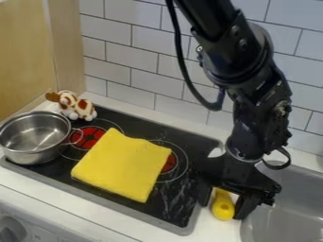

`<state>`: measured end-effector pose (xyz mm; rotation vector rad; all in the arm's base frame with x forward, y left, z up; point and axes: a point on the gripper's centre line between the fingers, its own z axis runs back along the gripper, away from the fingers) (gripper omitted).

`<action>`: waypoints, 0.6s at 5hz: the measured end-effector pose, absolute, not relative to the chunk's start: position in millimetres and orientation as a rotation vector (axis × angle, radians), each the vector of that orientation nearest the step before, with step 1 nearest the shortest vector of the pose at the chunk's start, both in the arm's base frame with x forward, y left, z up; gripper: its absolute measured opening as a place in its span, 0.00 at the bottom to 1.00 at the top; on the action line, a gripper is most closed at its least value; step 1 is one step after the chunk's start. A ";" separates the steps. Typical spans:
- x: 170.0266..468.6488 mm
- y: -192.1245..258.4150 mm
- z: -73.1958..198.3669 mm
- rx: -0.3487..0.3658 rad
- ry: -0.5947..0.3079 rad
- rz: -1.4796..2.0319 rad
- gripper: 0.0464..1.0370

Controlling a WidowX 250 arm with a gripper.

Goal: Taking the knife at the right side of the burner

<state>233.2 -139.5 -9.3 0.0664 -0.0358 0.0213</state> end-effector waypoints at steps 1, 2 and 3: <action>232.2 -143.4 5.4 0.027 -0.056 0.030 0.96; 232.1 -142.4 29.4 -0.025 -0.096 0.026 0.97; 225.3 -137.1 52.3 -0.064 -0.135 -0.001 0.96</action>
